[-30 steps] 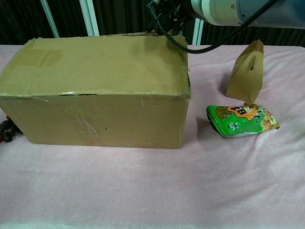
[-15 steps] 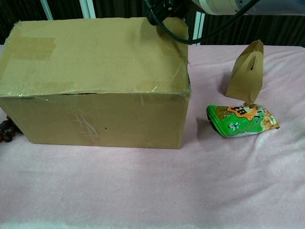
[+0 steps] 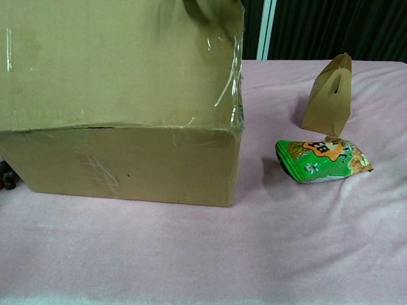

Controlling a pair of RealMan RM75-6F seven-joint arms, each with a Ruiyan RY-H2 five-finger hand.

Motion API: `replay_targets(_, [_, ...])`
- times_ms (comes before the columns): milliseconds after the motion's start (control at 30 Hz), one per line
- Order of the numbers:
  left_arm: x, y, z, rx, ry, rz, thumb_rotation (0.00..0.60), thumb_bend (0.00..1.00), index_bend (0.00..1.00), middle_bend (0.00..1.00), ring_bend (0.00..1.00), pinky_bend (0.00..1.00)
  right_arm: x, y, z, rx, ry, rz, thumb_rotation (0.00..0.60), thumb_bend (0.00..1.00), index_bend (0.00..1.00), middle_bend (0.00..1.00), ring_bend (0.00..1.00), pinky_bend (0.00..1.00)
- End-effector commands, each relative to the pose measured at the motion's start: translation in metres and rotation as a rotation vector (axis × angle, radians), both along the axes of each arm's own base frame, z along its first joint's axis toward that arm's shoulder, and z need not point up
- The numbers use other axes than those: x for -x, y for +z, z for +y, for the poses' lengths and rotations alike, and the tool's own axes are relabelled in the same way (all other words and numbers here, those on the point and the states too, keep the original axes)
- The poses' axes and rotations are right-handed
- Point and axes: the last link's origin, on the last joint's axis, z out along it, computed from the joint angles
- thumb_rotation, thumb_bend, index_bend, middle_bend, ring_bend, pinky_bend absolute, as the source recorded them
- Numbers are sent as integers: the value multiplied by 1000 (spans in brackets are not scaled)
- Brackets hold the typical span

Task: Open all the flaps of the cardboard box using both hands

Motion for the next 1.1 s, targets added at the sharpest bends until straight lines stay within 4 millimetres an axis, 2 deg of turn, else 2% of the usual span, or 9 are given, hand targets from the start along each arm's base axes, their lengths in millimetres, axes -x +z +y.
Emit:
replay_targets(33, [0, 0, 0, -1, -2, 1, 600, 192, 0, 0, 0, 0, -8, 7, 7, -20, 17, -36, 600, 804, 25, 257, 396, 633])
replay_targets(133, [0, 0, 0, -1, -3, 2, 600, 192, 0, 0, 0, 0, -12, 12, 12, -28, 28, -57, 600, 799, 21, 250, 388, 631])
replay_targets(367, [0, 0, 0, -6, -5, 2, 600, 192, 0, 0, 0, 0, -15, 20, 14, -34, 26, -83, 600, 633, 6, 241, 381, 623])
replay_targets(733, [0, -1, -1, -1, -5, 6, 600, 192, 0, 0, 0, 0, -13, 29, 26, -102, 10, -90, 600, 607, 0, 229, 382, 623])
replay_targets(1100, [0, -2, -1, -1, -4, 10, 600, 192, 0, 0, 0, 0, -19, 35, 60, -324, 26, -128, 600, 607, 0, 224, 385, 624])
